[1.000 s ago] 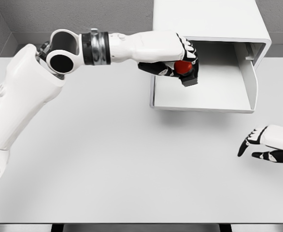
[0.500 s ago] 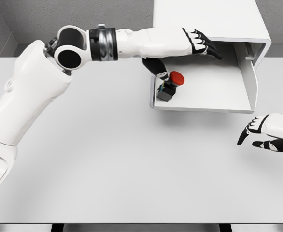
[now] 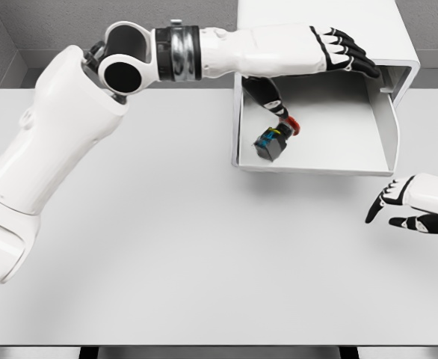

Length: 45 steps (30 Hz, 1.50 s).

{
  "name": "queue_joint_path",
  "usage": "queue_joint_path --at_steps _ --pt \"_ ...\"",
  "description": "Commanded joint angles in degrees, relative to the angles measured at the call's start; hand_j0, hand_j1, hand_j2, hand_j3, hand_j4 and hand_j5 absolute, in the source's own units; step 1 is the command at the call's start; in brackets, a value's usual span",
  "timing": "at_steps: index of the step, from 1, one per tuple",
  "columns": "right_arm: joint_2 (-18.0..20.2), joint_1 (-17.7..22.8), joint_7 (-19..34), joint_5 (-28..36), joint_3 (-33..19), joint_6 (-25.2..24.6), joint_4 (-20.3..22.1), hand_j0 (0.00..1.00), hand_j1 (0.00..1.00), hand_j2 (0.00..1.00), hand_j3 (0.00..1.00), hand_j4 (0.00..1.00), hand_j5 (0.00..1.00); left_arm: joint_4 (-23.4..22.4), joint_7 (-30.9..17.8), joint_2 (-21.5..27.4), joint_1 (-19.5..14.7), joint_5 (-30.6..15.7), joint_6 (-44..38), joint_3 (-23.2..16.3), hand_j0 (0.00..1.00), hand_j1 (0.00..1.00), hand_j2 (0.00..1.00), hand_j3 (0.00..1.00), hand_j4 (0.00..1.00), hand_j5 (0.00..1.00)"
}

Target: Slide open multi-storey tabletop storage cabinets and put open load switch and slide close multi-storey tabletop storage cabinets

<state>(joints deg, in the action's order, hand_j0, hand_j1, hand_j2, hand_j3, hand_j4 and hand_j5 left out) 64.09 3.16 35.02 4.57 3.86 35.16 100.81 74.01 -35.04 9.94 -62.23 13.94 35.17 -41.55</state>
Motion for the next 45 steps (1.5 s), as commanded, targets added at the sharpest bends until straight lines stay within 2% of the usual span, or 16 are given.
queue_joint_path --at_steps 1,4,7,8,12,15,17,21,22,25,26,31,33,36,39,45 --pt "0.1 0.0 0.0 0.4 0.6 -0.2 0.0 0.57 0.57 0.57 0.57 0.57 0.57 -0.1 0.0 -0.5 0.0 -0.1 -0.2 0.1 1.0 1.0 1.0 1.0 1.0 1.0" --pt "0.2 0.1 0.0 0.4 0.7 -0.2 0.0 0.57 0.57 0.57 0.57 0.57 0.57 0.0 0.0 -0.5 -0.1 0.1 -0.2 0.1 1.0 1.0 1.0 1.0 1.0 1.0" --pt "0.2 0.0 0.0 0.4 0.7 -0.2 0.1 0.57 0.57 0.57 0.57 0.57 0.57 3.2 0.0 0.3 -0.6 -0.5 -0.2 0.2 1.0 1.0 1.0 1.0 1.0 1.0" --pt "0.2 0.1 0.0 0.4 0.7 -0.2 0.1 0.57 0.57 0.57 0.57 0.57 0.57 4.7 0.0 0.8 -0.8 -2.0 -0.2 0.3 1.0 1.0 1.0 1.0 1.0 1.0" --pt "0.2 0.1 0.0 0.4 0.7 -0.2 0.1 0.57 0.57 0.57 0.57 0.57 0.57 12.7 0.0 8.8 -1.3 -11.7 -0.2 0.7 1.0 1.0 1.0 1.0 1.0 1.0" --pt "0.1 0.3 0.0 0.4 0.7 -0.2 0.1 0.58 0.58 0.58 0.58 0.58 0.58 17.3 0.0 13.8 -1.6 -16.0 -0.2 0.9 1.0 1.0 1.0 1.0 1.0 1.0" --pt "0.1 0.1 0.0 0.4 0.7 -0.2 0.0 0.58 0.58 0.58 0.58 0.58 0.58 21.7 0.0 19.1 -1.5 -19.1 -0.2 3.0 1.0 1.0 1.0 1.0 1.0 1.0" --pt "0.1 -0.1 0.0 0.4 0.6 -0.2 0.0 0.59 0.59 0.59 0.59 0.59 0.59 22.1 0.0 32.7 -0.6 -27.6 -0.2 5.9 1.0 1.0 1.0 1.0 1.0 1.0" --pt "0.0 -0.1 0.0 0.5 0.6 -0.2 0.0 0.59 0.59 0.59 0.59 0.59 0.59 22.1 0.0 36.6 0.0 -27.7 -0.2 5.9 1.0 1.0 1.0 1.0 1.0 1.0" --pt "-0.2 -1.4 0.0 0.9 0.5 -0.2 0.0 0.61 0.61 0.61 0.61 0.61 0.61 21.4 0.0 46.0 5.9 -27.7 -0.2 6.0 1.0 1.0 1.0 1.0 1.0 1.0" --pt "-0.2 -1.6 0.0 1.1 0.5 -0.2 0.0 0.61 0.61 0.61 0.61 0.61 0.61 20.7 0.0 47.0 7.7 -27.7 -0.2 6.1 1.0 1.0 1.0 1.0 1.0 1.0" --pt "-0.3 -2.3 0.0 1.5 0.4 -0.2 0.0 0.63 0.63 0.63 0.63 0.63 0.63 17.5 0.0 46.2 15.4 -26.9 -0.2 5.9 1.0 1.0 1.0 1.0 1.0 1.0" --pt "-0.3 -2.5 0.0 1.5 0.5 -0.2 0.0 0.63 0.63 0.63 0.63 0.63 0.63 14.1 0.0 43.4 16.0 -24.7 -0.2 5.9 1.0 1.0 1.0 1.0 1.0 1.0" --pt "-0.2 -2.6 0.0 1.6 0.5 -0.2 -0.1 0.63 0.63 0.63 0.63 0.63 0.63 13.8 0.0 42.4 17.0 -24.2 -0.2 5.7 1.0 1.0 1.0 1.0 1.0 1.0" --pt "-0.3 -2.9 0.0 1.6 0.6 -0.2 -0.1 0.63 0.63 0.63 0.63 0.63 0.63 13.6 0.0 42.3 18.4 -19.3 -0.2 6.0 1.0 1.0 1.0 1.0 1.0 1.0" --pt "-0.8 -3.8 0.0 1.5 1.2 -0.2 -0.1 0.64 0.64 0.64 0.64 0.64 0.64 11.6 0.0 39.8 19.3 -18.9 -0.2 3.8 1.0 1.0 1.0 1.0 1.0 1.0"
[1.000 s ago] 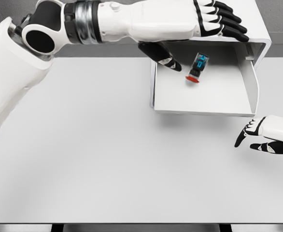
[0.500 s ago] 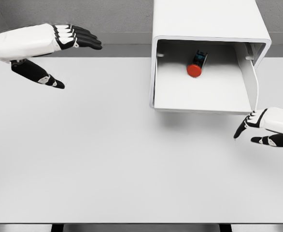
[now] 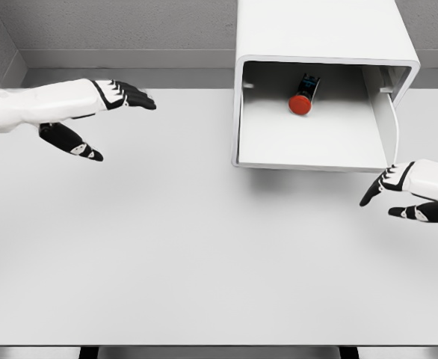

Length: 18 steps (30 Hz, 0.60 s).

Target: Slide open multi-storey tabletop storage cabinets and put open load switch and slide close multi-storey tabletop storage cabinets

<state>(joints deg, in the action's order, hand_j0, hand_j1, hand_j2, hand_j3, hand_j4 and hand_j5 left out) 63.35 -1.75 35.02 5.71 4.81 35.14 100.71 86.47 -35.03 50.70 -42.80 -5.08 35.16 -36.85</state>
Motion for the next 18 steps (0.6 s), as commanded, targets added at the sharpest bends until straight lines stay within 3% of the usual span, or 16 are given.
queue_joint_path --at_steps 1,3,13,18 --pt "-0.4 0.0 0.0 0.3 1.2 -0.1 0.0 0.64 0.64 0.64 0.64 0.64 0.64 -2.3 0.0 -1.0 0.0 0.1 -0.2 -1.0 1.0 1.0 1.0 1.0 1.0 1.0" --pt "-0.9 -4.8 0.0 0.0 6.3 -0.1 -0.2 0.64 0.64 0.64 0.64 0.64 0.64 -4.7 0.0 -1.0 0.0 0.1 -0.2 -0.9 1.0 1.0 1.0 1.0 1.0 1.0" --pt "-1.6 -6.4 0.0 -0.9 6.8 -0.1 -0.6 0.64 0.64 0.64 0.64 0.64 0.64 -5.5 0.0 -1.5 0.1 0.1 -0.2 -1.2 1.0 1.0 1.0 1.0 1.0 1.0" --pt "-3.5 -12.4 0.0 -3.4 13.2 -0.1 -1.6 0.67 0.67 0.67 0.67 0.67 0.67 -5.6 0.0 -1.4 0.2 0.1 -0.2 -1.6 1.0 1.0 1.0 1.0 1.0 1.0"
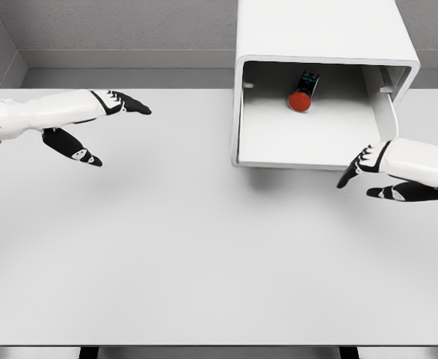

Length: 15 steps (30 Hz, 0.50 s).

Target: Slide open multi-storey tabletop storage cabinets and put open load switch and slide close multi-storey tabletop storage cabinets

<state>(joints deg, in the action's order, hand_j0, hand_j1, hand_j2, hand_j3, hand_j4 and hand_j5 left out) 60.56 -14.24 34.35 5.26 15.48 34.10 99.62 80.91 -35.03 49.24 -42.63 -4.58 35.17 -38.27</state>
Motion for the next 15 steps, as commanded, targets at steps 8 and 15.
queue_joint_path --at_steps 8,15 --pt "-1.8 -2.5 0.7 -4.6 5.3 0.9 -1.9 0.67 0.67 0.67 0.67 0.67 0.67 -0.8 0.0 0.4 0.1 -0.4 -0.2 -0.1 1.0 1.0 1.0 1.0 1.0 1.0" --pt "-3.4 -5.4 0.7 -4.5 5.3 0.9 -5.8 0.71 0.71 0.71 0.71 0.71 0.71 -0.8 0.0 0.8 0.1 -0.4 -0.2 -0.1 1.0 1.0 1.0 1.0 1.0 1.0"
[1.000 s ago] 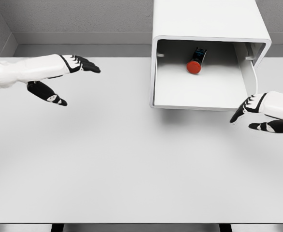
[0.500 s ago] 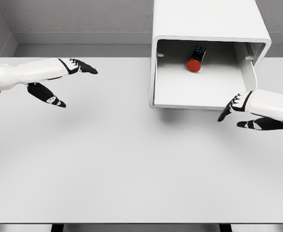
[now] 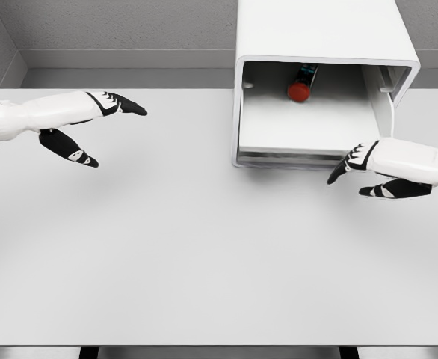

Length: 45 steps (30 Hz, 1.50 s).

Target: Slide open multi-storey tabletop storage cabinets and put open load switch and slide close multi-storey tabletop storage cabinets

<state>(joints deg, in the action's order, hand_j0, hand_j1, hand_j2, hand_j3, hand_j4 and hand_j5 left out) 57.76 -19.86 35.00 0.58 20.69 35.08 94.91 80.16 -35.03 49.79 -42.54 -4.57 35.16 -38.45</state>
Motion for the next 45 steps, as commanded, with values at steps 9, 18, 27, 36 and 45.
queue_joint_path --at_steps 9,18,27,36,45 --pt "-4.8 -8.3 0.0 -2.1 9.3 -0.1 -4.0 0.71 0.71 0.71 0.71 0.71 0.71 0.0 0.0 0.2 0.0 -0.4 -0.2 0.0 1.0 1.0 1.0 1.0 1.0 1.0" --pt "-8.1 -14.0 0.0 -2.2 13.6 -0.1 -10.4 0.71 0.71 0.71 0.71 0.71 0.71 0.0 0.0 0.2 0.0 -0.4 -0.2 0.1 1.0 1.0 1.0 1.0 1.0 1.0" --pt "-9.5 -16.6 0.0 -2.3 14.9 -0.1 -14.3 0.72 0.72 0.72 0.72 0.72 0.72 0.0 0.0 0.2 0.0 -0.4 -0.2 0.1 1.0 1.0 1.0 1.0 1.0 1.0" --pt "-9.6 -17.1 0.0 -3.0 15.4 -0.1 -12.3 0.75 0.75 0.75 0.75 0.75 0.75 0.3 0.0 -0.4 0.6 -0.8 -0.2 0.0 1.0 1.0 1.0 1.0 1.0 1.0" --pt "-2.5 -6.0 0.0 -3.0 8.3 -0.1 -0.3 1.0 1.0 1.0 1.0 1.0 1.0 0.2 0.0 -0.4 0.6 -0.8 -0.2 0.0 1.0 1.0 1.0 1.0 1.0 1.0"
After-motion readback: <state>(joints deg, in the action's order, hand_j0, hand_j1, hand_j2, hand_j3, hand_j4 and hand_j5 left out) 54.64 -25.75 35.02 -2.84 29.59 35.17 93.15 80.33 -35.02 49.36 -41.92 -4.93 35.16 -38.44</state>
